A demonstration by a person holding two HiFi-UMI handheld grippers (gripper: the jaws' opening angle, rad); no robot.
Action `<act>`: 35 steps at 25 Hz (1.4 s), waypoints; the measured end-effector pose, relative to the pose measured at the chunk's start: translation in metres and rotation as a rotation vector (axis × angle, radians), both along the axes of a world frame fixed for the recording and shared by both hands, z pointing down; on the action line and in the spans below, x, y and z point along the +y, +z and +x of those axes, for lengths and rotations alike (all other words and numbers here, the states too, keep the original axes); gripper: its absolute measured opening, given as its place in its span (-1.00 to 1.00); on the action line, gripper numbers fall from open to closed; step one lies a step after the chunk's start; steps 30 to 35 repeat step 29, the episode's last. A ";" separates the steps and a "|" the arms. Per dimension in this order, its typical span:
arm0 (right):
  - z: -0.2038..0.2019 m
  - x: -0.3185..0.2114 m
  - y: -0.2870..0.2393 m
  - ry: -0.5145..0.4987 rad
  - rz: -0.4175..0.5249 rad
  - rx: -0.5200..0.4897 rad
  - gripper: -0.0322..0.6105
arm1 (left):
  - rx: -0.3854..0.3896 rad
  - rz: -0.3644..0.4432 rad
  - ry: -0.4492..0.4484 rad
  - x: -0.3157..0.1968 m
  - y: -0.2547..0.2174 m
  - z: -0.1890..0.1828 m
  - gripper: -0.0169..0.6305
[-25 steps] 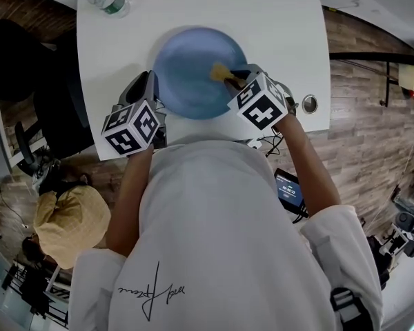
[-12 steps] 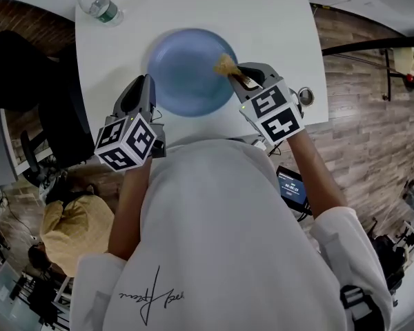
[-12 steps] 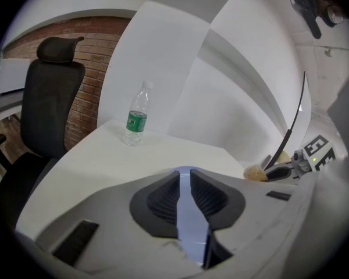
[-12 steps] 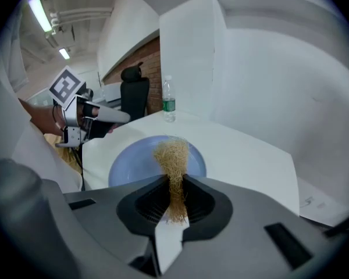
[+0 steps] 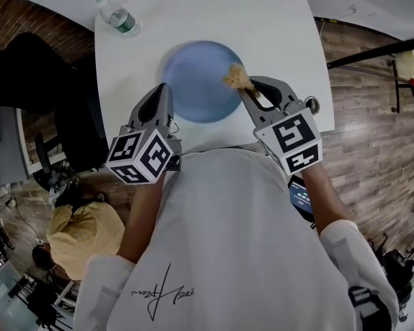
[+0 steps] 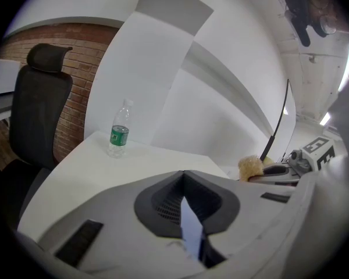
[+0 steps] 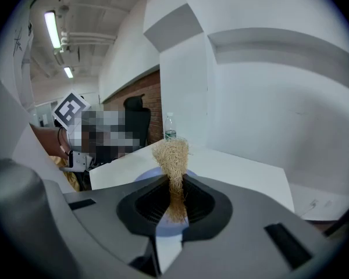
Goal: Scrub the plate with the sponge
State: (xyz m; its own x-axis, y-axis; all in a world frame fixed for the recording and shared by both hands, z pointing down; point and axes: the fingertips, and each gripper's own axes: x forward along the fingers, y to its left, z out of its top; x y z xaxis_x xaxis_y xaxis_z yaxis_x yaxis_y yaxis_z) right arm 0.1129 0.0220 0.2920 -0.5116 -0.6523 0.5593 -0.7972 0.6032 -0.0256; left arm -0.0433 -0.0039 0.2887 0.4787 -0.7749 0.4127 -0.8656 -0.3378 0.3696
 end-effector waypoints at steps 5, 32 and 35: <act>-0.002 0.010 -0.017 0.002 0.005 -0.067 -0.77 | -0.021 0.075 0.030 0.011 -0.026 0.011 -0.98; 0.009 0.053 -0.055 0.036 0.066 -0.160 -0.77 | -0.069 0.197 0.091 0.050 -0.075 0.043 -0.98; 0.009 0.053 -0.055 0.036 0.066 -0.160 -0.77 | -0.069 0.197 0.091 0.050 -0.075 0.043 -0.98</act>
